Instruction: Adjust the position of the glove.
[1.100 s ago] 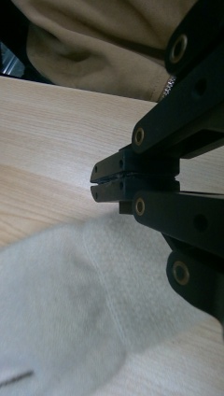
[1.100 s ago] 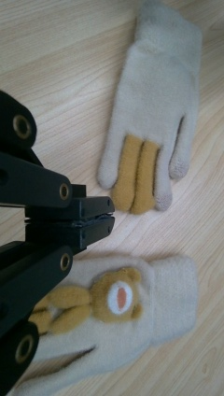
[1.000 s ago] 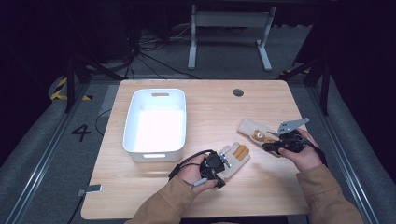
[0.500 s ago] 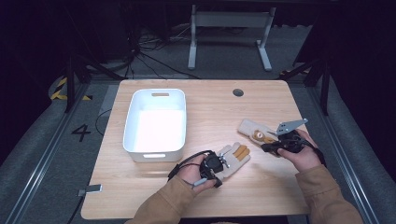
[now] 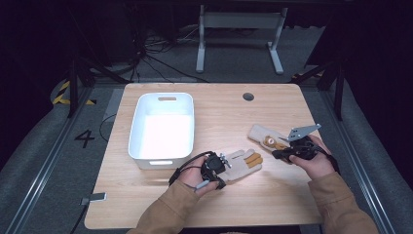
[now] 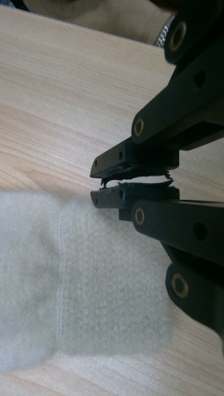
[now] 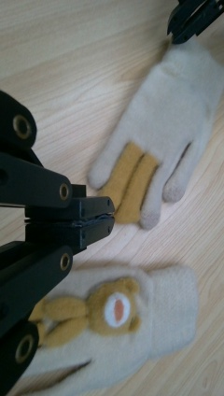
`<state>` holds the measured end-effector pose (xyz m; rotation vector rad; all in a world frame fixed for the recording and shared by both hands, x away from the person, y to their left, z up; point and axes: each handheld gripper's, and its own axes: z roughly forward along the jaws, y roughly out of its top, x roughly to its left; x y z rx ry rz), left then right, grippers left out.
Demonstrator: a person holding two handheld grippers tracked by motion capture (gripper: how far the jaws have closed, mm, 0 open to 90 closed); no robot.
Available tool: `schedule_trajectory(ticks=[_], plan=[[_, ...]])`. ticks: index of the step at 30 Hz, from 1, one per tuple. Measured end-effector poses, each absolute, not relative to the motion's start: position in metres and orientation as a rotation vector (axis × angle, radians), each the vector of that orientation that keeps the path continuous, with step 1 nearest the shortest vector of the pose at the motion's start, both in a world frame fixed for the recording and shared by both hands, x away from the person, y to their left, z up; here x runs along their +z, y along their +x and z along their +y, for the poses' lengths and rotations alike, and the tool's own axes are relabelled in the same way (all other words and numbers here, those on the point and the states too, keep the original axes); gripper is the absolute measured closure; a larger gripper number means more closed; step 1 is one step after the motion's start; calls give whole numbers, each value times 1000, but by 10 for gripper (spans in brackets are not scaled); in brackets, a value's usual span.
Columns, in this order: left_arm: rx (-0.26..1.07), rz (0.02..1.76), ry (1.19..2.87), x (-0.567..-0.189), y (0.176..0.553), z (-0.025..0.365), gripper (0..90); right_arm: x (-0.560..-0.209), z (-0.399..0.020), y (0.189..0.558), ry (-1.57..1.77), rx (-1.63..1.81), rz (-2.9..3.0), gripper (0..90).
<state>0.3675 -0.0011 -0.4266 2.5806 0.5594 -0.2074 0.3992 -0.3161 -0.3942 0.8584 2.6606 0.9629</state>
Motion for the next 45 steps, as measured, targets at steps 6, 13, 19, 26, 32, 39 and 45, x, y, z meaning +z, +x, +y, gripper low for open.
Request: schedule_trajectory(ticks=[6,13,19,26,32,39,45], plan=[[-144,602,2509,-408,362,16,807,-392,-293,406,814,1017,2694,900],[-84,687,2448,-396,366,41,801,-392,-260,418,756,1018,2725,900],[-28,753,2424,-393,371,54,805,-398,-245,432,787,954,2736,900],[6,793,2427,-394,372,59,814,-404,-238,444,806,893,2741,900],[57,809,2456,-395,372,56,820,-415,-232,451,812,787,2732,900],[49,797,2473,-399,373,51,821,-426,-227,456,832,761,2732,900],[42,795,2472,-399,373,51,816,-432,-225,458,830,729,2742,899]])
